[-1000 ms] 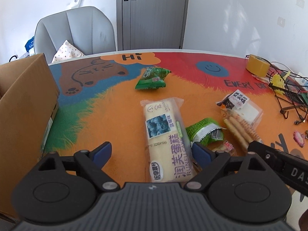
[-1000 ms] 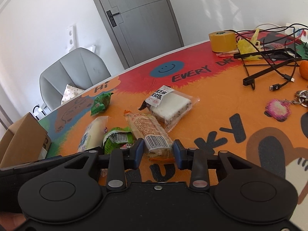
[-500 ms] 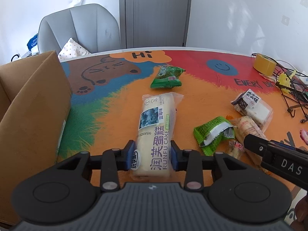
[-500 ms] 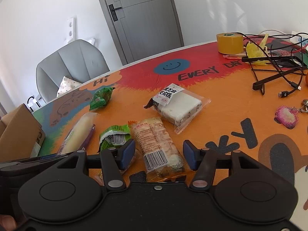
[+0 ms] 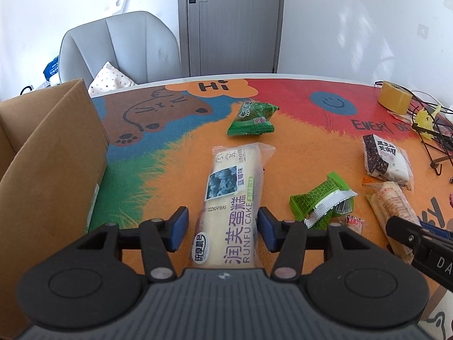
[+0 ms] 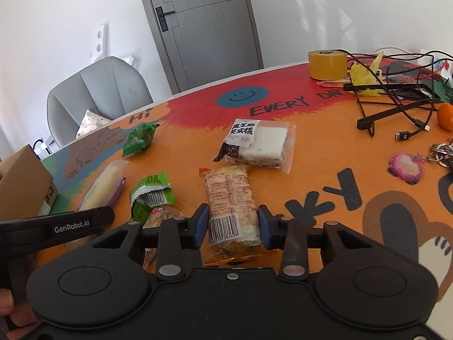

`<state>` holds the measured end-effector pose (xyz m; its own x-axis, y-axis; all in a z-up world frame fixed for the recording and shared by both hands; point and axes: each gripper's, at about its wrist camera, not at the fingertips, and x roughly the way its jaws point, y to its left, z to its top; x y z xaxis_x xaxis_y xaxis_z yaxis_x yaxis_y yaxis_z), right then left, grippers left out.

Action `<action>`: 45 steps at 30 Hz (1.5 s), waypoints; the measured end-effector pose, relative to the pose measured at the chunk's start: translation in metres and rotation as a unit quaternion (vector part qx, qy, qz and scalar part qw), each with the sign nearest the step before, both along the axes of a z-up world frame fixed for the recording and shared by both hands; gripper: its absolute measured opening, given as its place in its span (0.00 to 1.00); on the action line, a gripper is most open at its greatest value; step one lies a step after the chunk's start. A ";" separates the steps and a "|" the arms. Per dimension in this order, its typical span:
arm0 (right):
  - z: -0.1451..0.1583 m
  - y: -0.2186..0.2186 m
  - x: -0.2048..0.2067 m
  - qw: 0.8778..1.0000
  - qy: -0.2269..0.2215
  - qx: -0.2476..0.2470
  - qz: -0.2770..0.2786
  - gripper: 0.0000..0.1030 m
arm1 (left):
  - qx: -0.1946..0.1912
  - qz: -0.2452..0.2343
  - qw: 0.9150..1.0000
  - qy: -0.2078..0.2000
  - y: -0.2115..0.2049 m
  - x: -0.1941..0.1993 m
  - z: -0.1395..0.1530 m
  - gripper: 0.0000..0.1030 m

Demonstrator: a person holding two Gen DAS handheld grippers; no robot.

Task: Organize snacks
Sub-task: 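Grasp the white cake roll with the left gripper while the right gripper grasps the bread pack, then lift and carry the cake roll and bread pack over the box with both grippers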

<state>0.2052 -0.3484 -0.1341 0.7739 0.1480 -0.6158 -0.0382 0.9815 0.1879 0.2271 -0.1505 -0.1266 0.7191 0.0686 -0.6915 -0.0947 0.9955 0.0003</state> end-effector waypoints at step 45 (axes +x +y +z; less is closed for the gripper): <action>0.021 0.014 -0.030 0.998 -0.048 0.027 -0.025 0.35 | -0.017 -0.013 1.000 -0.022 0.022 -0.036 0.017 0.46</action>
